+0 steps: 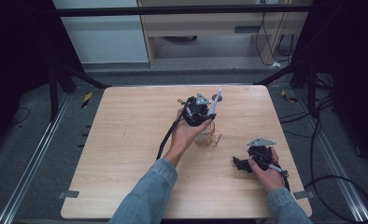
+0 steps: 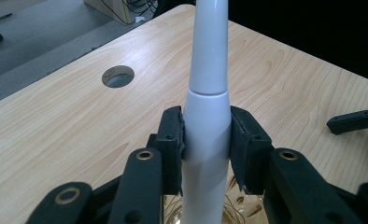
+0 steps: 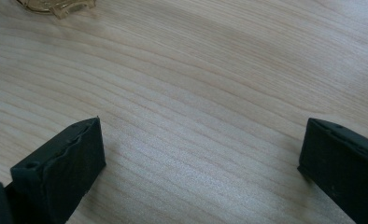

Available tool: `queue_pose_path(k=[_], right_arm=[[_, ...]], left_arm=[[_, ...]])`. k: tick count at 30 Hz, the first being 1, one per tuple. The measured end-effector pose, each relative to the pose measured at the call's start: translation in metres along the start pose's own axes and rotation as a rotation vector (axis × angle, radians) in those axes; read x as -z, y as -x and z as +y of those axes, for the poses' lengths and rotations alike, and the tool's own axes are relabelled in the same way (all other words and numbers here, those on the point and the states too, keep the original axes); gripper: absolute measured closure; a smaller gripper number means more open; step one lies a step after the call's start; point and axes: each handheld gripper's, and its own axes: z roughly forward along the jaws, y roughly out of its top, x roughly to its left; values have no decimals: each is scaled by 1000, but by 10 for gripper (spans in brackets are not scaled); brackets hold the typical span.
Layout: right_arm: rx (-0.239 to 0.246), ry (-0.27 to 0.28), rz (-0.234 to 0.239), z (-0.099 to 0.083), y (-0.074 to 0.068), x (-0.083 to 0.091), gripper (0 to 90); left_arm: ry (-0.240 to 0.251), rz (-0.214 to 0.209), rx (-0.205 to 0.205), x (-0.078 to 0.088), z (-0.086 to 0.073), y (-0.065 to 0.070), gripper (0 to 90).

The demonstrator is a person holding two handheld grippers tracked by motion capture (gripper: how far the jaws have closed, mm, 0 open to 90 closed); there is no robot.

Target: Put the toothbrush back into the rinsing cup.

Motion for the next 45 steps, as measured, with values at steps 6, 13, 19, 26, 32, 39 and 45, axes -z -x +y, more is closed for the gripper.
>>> queue_pose_path(k=[6, 13, 19, 26, 32, 39, 45], right_arm=[[0, 0, 0, 0, 0, 0, 4], [0, 0, 0, 0, 0, 0, 3], [-1, 1, 1, 0, 0, 0, 4], [0, 1, 1, 0, 0, 0, 3], [-1, 1, 2, 0, 0, 0, 4], [-1, 2, 1, 0, 0, 0, 4], [1, 2, 0, 0, 0, 0, 3]], left_arm=[[-9, 5, 0, 0, -2, 0, 670], [-21, 6, -2, -2, -4, 1, 669], [-22, 8, 0, -2, -4, 2, 669], [-25, 11, 2, -3, -8, 2, 669], [-26, 13, -2, -2, -8, 3, 669], [-28, 14, 9, -2, -8, 3, 667], [-23, 15, 9, -2, -8, 2, 663]])
